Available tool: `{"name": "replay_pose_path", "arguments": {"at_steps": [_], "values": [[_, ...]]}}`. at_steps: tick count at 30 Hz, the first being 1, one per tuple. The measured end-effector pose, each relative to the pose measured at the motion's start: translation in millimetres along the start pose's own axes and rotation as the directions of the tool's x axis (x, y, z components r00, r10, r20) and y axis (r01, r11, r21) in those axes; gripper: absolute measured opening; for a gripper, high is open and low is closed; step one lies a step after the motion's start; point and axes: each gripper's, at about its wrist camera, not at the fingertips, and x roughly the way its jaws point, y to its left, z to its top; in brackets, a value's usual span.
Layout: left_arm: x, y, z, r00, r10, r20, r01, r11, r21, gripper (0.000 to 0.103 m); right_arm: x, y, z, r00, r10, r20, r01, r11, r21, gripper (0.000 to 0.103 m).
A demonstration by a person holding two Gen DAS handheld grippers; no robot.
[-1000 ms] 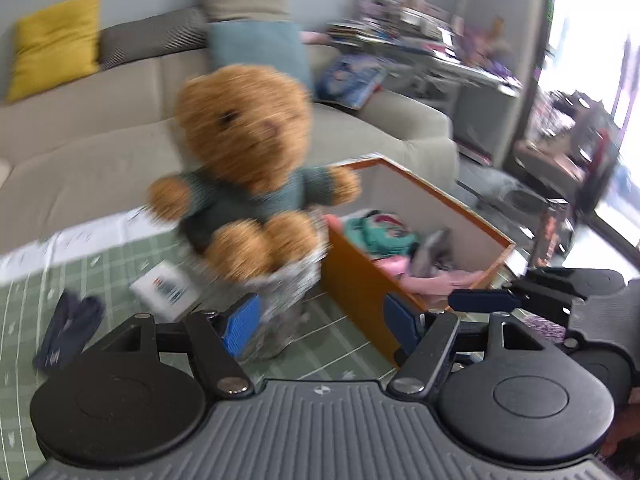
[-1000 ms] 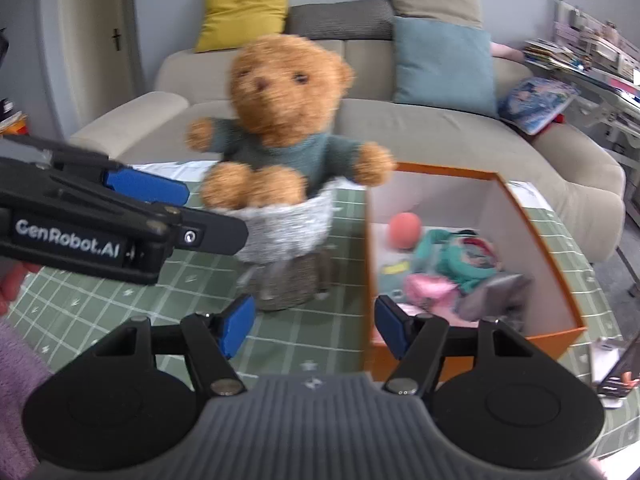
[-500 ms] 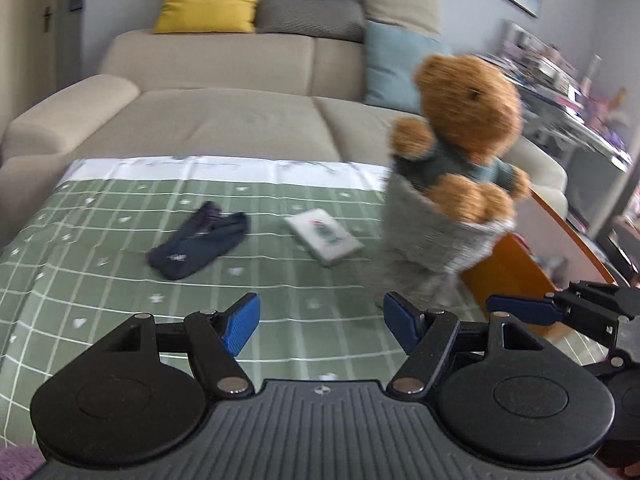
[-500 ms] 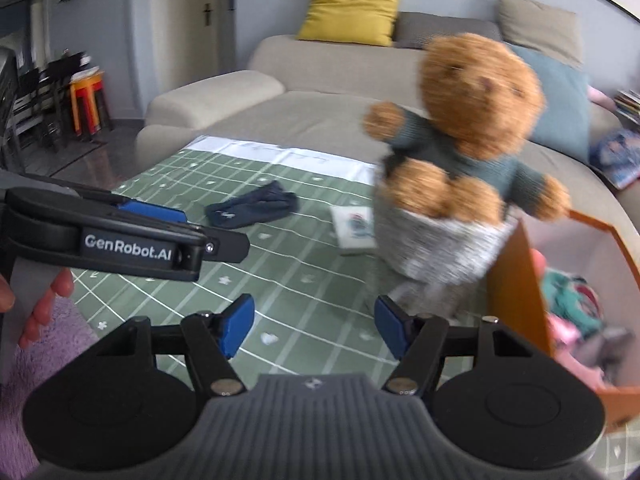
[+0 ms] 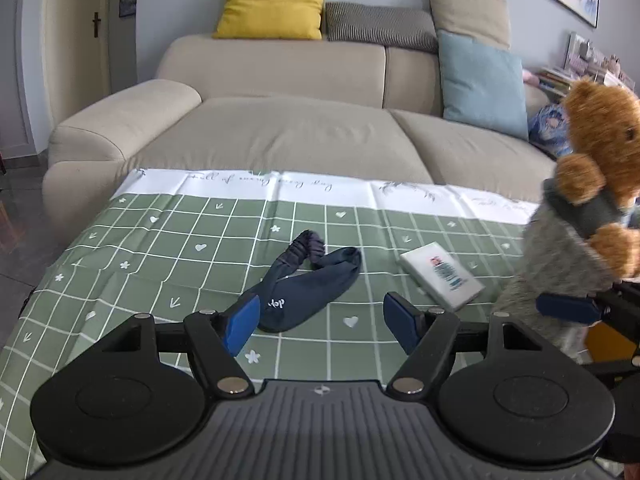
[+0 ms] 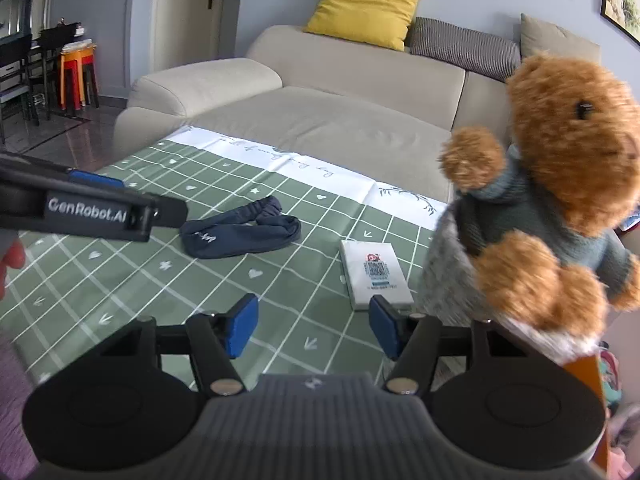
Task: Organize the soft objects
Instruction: 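Grasp the navy elastic headband with the left gripper while the right grasps the white QR-code packet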
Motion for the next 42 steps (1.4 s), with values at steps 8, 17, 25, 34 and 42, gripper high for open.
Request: {"name": "replay_pose_path", "arguments": {"at_steps": [8, 17, 25, 34, 42], "values": [[65, 21, 0, 0.998, 0.024, -0.065, -0.021, 0.999, 0.033, 0.086, 72, -1, 14, 0.996, -0.074, -0.05, 0.075, 0.997, 0.003, 0.056], [118, 43, -5, 0.99, 0.039, -0.134, -0.036, 0.999, 0.023, 0.086, 134, -1, 21, 0.986, -0.149, -0.07, 0.15, 0.989, 0.003, 0.057], [136, 43, -5, 0.991, 0.011, -0.13, -0.011, 1.0, 0.0, 0.086, 170, -10, 22, 0.976, -0.211, -0.048, 0.214, 0.972, 0.096, 0.073], [141, 32, -7, 0.994, 0.035, -0.1, -0.031, 0.999, 0.039, 0.058, 199, -19, 17, 0.944, -0.306, -0.121, 0.325, 0.922, 0.21, 0.075], [140, 19, -9, 0.995, 0.051, -0.091, -0.043, 0.995, 0.089, 0.013, 197, -13, 13, 0.954, -0.288, -0.083, 0.298, 0.941, 0.157, 0.033]]}}
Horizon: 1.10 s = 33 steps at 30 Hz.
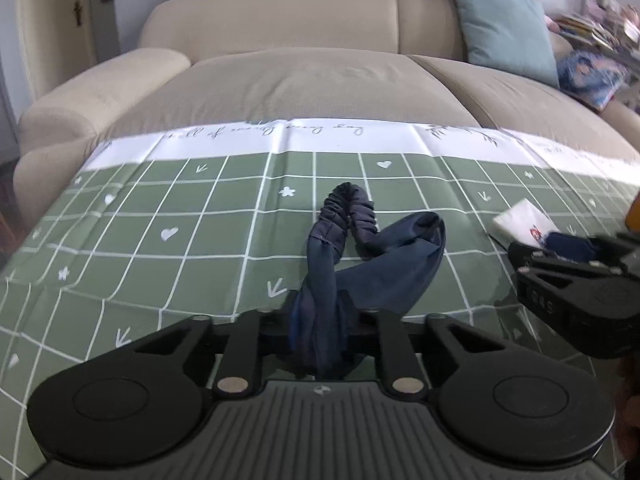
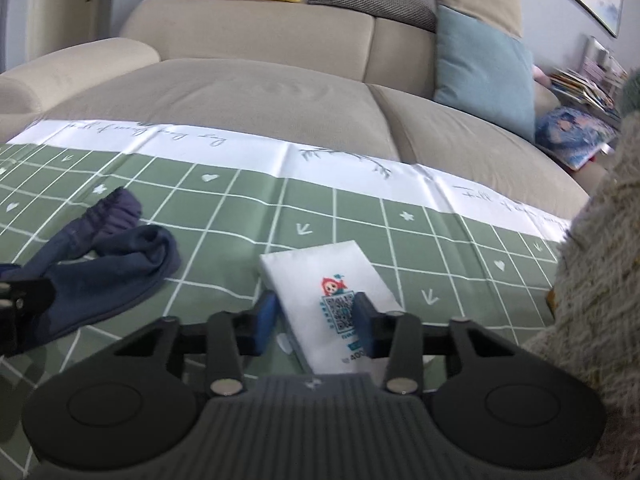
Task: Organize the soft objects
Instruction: 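Grasp the navy elastic headband with the left gripper while the right grasps the white QR-code packet, then lift the navy headband and white packet and carry them toward the orange box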
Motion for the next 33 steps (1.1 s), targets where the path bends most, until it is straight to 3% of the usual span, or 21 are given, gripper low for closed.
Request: {"name": "replay_pose_path", "arguments": {"at_steps": [3, 8, 15, 20, 25, 28, 29, 30, 33], "values": [[-2, 1, 0, 1.0, -0.004, 0.002, 0.004, 1.0, -0.007, 0.009, -3, 4, 1, 1.0, 0.014, 0.006, -0.014, 1.0, -0.024, 0.014], [-7, 3, 2, 1.0, -0.024, -0.002, 0.024, 0.999, -0.027, 0.007, -10, 6, 4, 0.999, 0.042, 0.016, -0.041, 0.998, -0.054, 0.003], [-33, -1, -3, 0.998, -0.048, -0.027, 0.048, 0.999, 0.002, 0.006, -50, 19, 6, 0.991, 0.127, 0.044, -0.123, 0.989, -0.084, 0.001], [-62, 7, -11, 0.994, -0.049, -0.096, 0.049, 0.999, -0.002, 0.006, -83, 27, -5, 0.978, 0.209, 0.012, -0.208, 0.975, -0.072, 0.001], [-85, 14, -16, 0.995, -0.059, -0.08, 0.059, 0.998, 0.001, 0.006, -100, 35, -21, 0.963, 0.266, -0.032, -0.268, 0.957, -0.107, 0.003], [-93, 13, -12, 0.997, -0.062, -0.049, 0.063, 0.998, 0.022, 0.006, -99, 34, -21, 0.951, 0.301, -0.068, -0.307, 0.943, -0.129, 0.01], [-94, 13, -10, 0.997, -0.072, -0.04, 0.073, 0.997, 0.023, 0.007, -100, 32, -20, 0.948, 0.309, -0.073, -0.316, 0.939, -0.138, 0.022], [-93, 12, -8, 0.996, -0.083, -0.033, 0.084, 0.996, 0.027, 0.007, -100, 30, -18, 0.947, 0.312, -0.075, -0.321, 0.935, -0.151, 0.04], [-89, 7, 0, 0.989, -0.15, -0.013, 0.15, 0.986, 0.067, 0.008, -99, 20, -15, 0.947, 0.313, -0.074, -0.322, 0.926, -0.196, 0.068]]}}
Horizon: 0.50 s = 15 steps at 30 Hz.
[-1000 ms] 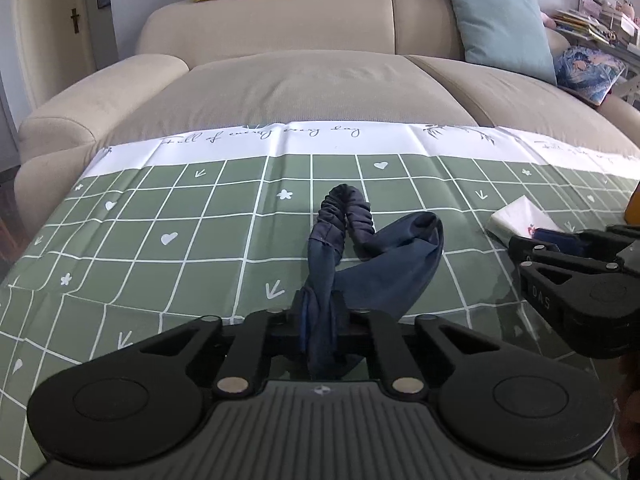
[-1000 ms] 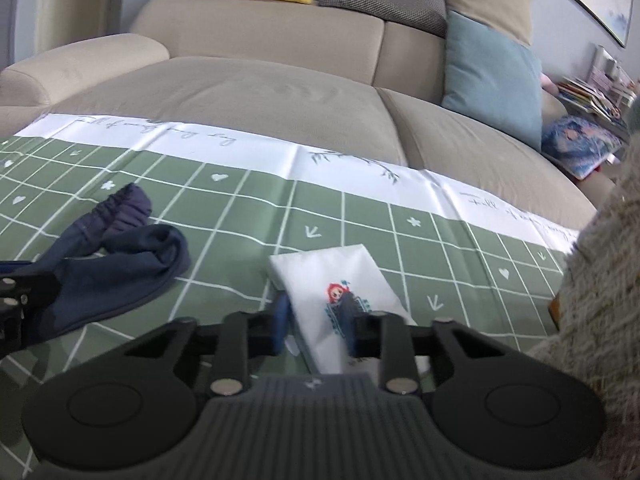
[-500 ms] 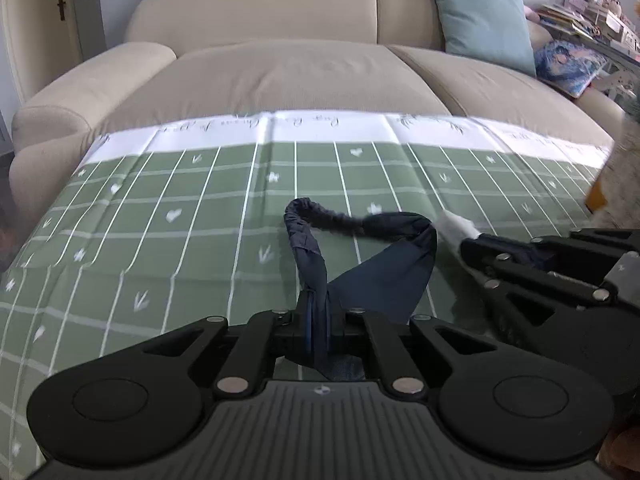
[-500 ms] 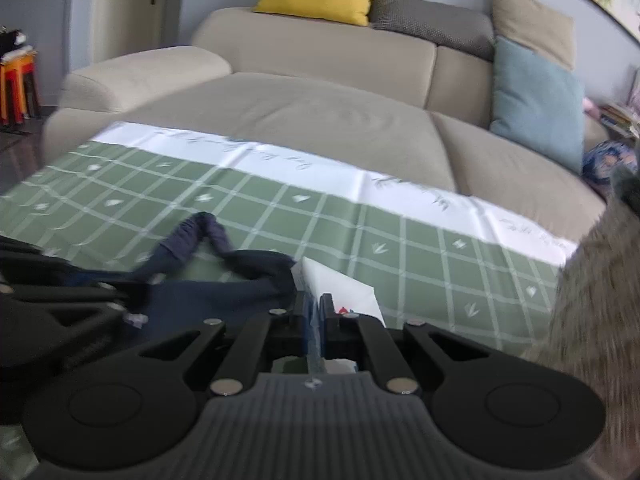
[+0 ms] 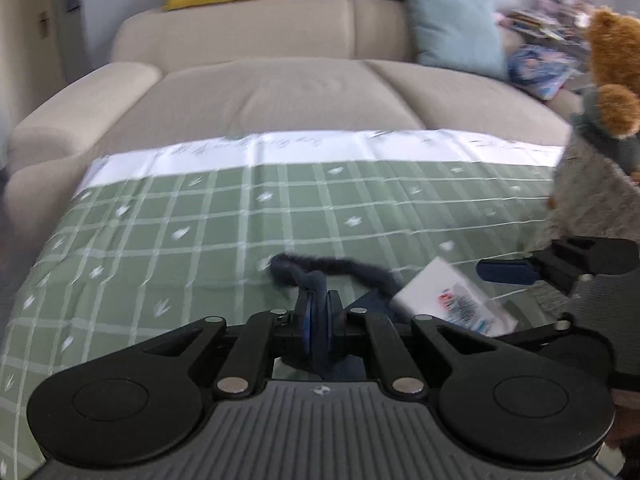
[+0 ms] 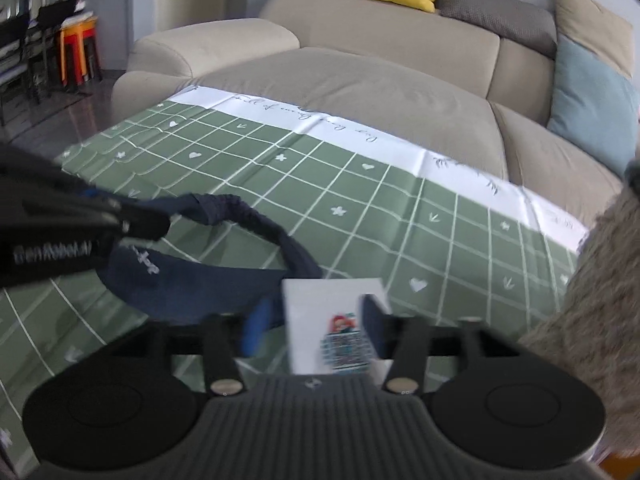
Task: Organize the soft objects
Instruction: 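Lift the navy headband and white packet and carry them toward the orange box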
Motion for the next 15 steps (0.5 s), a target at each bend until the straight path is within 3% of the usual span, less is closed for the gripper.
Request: {"name": "replay_pose_path", "arguments": {"at_steps": [4, 7, 8, 9, 15], "values": [[16, -9, 2, 0.994, -0.11, -0.02, 0.111, 0.992, 0.052, 0.016, 14, -18, -4, 0.996, 0.013, -0.091, -0.013, 1.0, 0.001, 0.074], [33, -12, -1, 0.991, -0.107, -0.083, 0.112, 0.992, 0.053, 0.049, 22, -31, -11, 0.991, 0.042, -0.128, -0.034, 0.998, 0.06, 0.078], [37, -11, -4, 0.991, -0.099, -0.091, 0.104, 0.994, 0.046, 0.065, 24, -32, -14, 0.989, 0.053, -0.137, -0.042, 0.996, 0.077, 0.078], [42, -9, -6, 0.991, -0.095, -0.097, 0.099, 0.994, 0.039, 0.07, 26, -34, -16, 0.988, 0.057, -0.145, -0.044, 0.995, 0.089, 0.078], [61, -9, -14, 0.987, -0.06, -0.148, 0.071, 0.995, 0.072, 0.074, 30, -35, -23, 0.988, 0.083, -0.129, -0.068, 0.991, 0.116, 0.081]]}}
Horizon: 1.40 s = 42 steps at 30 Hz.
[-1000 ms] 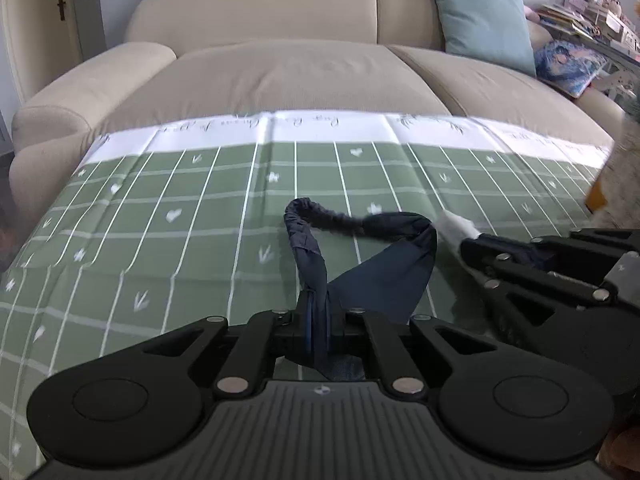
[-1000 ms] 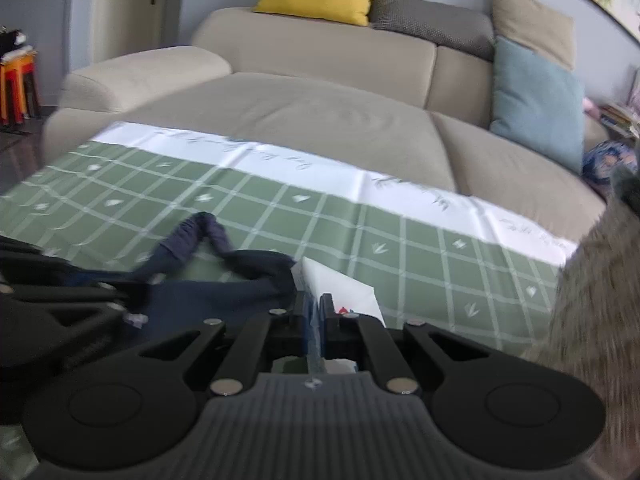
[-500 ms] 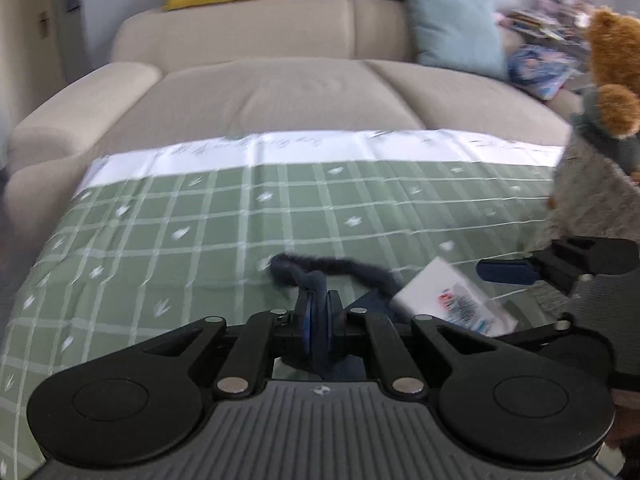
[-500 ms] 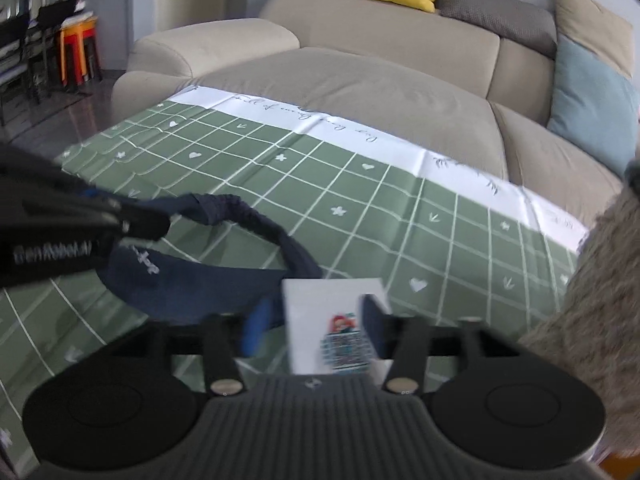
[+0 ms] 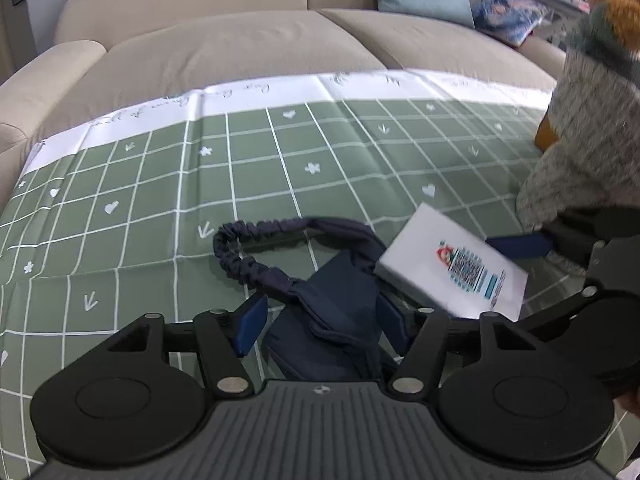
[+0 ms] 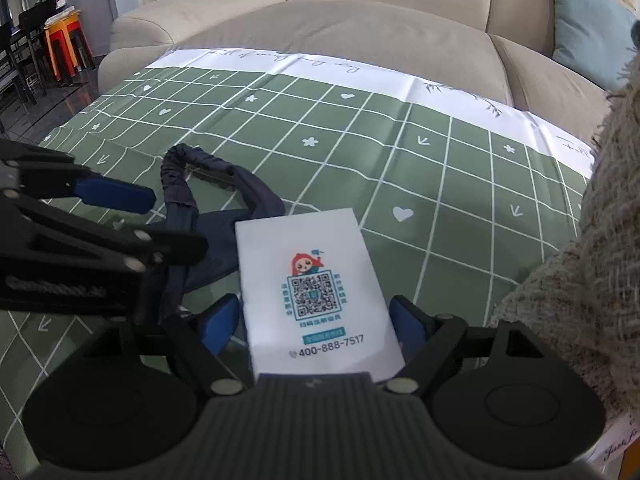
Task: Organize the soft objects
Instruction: 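Lift the navy headband and white packet and carry them toward the orange box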
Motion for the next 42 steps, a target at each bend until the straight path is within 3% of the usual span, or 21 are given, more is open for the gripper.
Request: {"name": "replay_pose_path", "arguments": {"at_steps": [7, 10, 11, 17, 20, 21, 32, 42], "values": [[6, 3, -3, 0.999, -0.048, 0.015, 0.048, 0.998, -0.037, 0.082, -1, -1, -5, 1.0, 0.01, 0.029, -0.01, 1.0, -0.012, 0.082], [6, -1, -2, 0.999, -0.047, 0.013, 0.047, 0.999, -0.027, 0.077, -4, 2, -9, 0.998, 0.026, 0.051, -0.024, 0.999, -0.04, 0.074], [6, -3, -2, 0.999, -0.04, 0.011, 0.04, 0.999, -0.018, 0.072, -5, 3, -9, 0.998, 0.032, 0.058, -0.029, 0.999, -0.045, 0.07], [4, -11, -4, 1.0, -0.004, 0.02, 0.003, 1.0, 0.028, 0.046, -8, 7, -11, 0.997, 0.042, 0.065, -0.039, 0.998, -0.053, 0.067], [2, -17, -5, 1.0, -0.01, 0.023, 0.009, 0.998, 0.054, 0.013, -9, 8, -9, 0.997, 0.047, 0.055, -0.044, 0.998, -0.05, 0.065], [1, -19, -5, 1.0, -0.006, 0.022, 0.005, 0.999, 0.054, 0.009, -10, 8, -9, 0.997, 0.049, 0.051, -0.047, 0.998, -0.045, 0.064], [-36, -25, -5, 0.997, 0.052, 0.061, -0.054, 0.998, 0.023, 0.006, -36, 12, -8, 0.997, 0.045, 0.059, -0.041, 0.997, -0.069, 0.063], [-103, -48, -5, 0.982, 0.074, 0.172, -0.071, 0.997, -0.026, 0.006, -98, 12, -14, 0.995, 0.042, 0.086, -0.035, 0.996, -0.082, 0.063]]}}
